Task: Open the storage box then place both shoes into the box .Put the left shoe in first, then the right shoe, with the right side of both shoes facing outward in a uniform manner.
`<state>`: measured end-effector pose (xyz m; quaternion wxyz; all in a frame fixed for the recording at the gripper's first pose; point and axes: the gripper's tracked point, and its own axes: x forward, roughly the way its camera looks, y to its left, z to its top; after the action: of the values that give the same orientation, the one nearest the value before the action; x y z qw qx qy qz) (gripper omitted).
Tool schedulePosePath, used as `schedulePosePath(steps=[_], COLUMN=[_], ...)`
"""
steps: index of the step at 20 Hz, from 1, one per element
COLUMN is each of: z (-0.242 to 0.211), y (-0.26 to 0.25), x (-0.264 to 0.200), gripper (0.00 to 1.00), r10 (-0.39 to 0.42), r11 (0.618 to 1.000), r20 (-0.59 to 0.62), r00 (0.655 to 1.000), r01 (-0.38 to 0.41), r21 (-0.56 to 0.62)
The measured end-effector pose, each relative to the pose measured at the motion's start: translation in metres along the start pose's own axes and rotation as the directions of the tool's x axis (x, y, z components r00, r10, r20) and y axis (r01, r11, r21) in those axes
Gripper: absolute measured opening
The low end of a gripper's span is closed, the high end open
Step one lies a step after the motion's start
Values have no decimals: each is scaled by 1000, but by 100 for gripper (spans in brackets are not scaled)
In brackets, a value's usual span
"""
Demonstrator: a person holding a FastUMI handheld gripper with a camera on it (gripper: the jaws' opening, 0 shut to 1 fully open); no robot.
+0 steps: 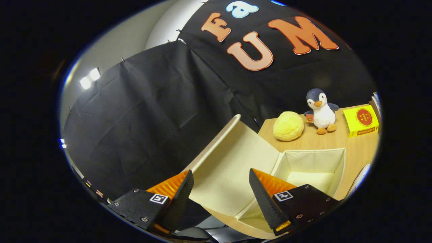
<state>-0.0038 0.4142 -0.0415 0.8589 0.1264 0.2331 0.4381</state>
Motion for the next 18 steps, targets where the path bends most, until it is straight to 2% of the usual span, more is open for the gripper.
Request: schedulePosePath(steps=[5,9,12,18], z=[-11,-17,-24,-57], y=[-45,-104,-155,-249], x=[-22,-58,-94,-172], gripper=[98,98,98,98], r10=[-138,-288,-417,-636], r11=[990,957,909,772], r20=[-3,20,32,16], r00=[990,958,909,772], r01=[138,288,417,636], r21=[-40,-19,-1,12])
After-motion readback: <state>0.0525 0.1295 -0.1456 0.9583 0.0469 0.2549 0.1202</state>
